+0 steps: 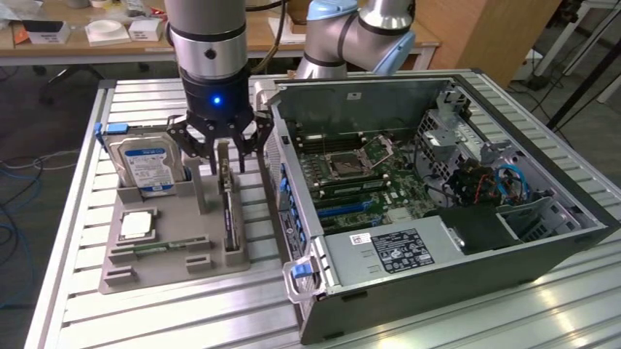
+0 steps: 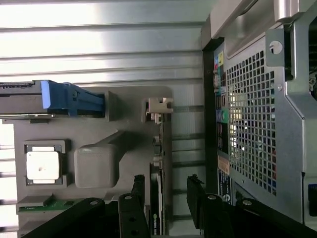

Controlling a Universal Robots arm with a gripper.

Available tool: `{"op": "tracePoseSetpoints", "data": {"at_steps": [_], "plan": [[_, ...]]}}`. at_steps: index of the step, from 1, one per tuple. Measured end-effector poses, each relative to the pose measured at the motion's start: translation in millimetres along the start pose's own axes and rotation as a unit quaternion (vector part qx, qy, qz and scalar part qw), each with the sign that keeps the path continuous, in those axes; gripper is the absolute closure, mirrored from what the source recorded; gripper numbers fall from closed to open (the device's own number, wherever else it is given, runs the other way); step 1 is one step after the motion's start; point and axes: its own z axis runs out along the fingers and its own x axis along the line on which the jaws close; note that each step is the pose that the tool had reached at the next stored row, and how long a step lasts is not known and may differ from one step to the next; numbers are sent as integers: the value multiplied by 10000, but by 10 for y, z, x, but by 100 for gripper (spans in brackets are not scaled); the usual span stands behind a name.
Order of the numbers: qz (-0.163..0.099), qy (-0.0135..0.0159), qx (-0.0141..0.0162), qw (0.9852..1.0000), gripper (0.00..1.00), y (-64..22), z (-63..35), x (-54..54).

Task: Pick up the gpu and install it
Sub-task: 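Pick up the gpu and move the gpu toward the slot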

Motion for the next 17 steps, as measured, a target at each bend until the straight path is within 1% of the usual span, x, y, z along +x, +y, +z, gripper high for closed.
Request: {"op": "tracePoseSetpoints", "data": {"at_steps": [6,17], "plan": [[-1,-2,24,10000,53,-49,14,-3],[-1,-2,28,10000,53,-128,41,-9]]}}
